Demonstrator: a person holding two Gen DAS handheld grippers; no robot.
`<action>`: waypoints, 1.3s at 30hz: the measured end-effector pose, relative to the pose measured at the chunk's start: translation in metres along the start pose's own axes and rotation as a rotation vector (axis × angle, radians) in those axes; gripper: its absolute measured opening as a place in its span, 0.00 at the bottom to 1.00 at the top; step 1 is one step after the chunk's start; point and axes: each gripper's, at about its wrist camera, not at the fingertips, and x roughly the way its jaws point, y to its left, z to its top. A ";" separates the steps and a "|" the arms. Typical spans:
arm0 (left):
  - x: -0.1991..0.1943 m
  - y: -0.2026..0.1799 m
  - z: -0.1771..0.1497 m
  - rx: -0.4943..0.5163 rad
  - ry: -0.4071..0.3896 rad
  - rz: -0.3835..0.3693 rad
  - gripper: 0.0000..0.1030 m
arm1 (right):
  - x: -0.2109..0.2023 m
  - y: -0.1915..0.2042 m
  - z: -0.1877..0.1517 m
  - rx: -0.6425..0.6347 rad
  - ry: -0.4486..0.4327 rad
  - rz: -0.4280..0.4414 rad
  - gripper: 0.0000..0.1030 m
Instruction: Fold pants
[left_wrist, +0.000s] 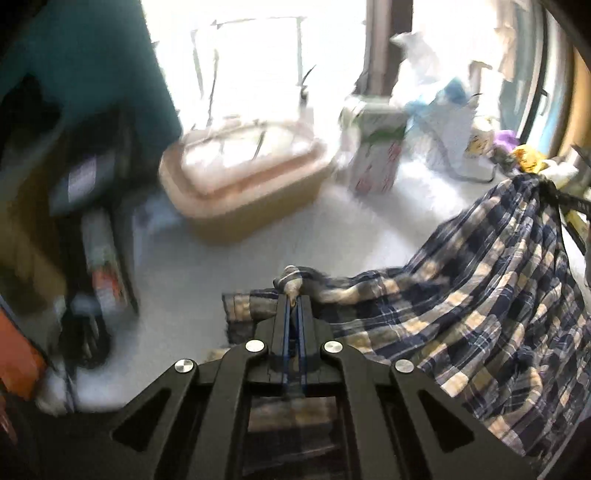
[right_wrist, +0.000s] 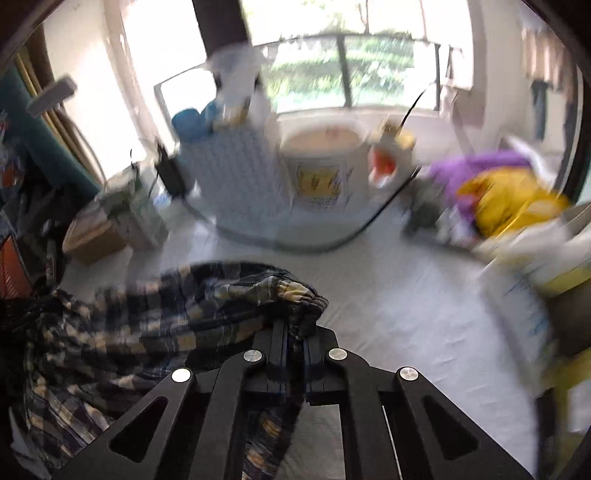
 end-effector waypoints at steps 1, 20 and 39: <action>-0.003 0.000 0.006 0.018 -0.022 0.000 0.02 | -0.006 -0.001 0.004 -0.006 -0.019 -0.025 0.05; -0.004 0.024 0.036 -0.165 -0.109 0.035 0.63 | 0.017 -0.034 0.035 -0.005 -0.046 -0.234 0.14; -0.020 0.014 -0.050 -0.325 0.004 -0.170 0.68 | -0.106 -0.015 -0.078 0.022 -0.069 -0.152 0.75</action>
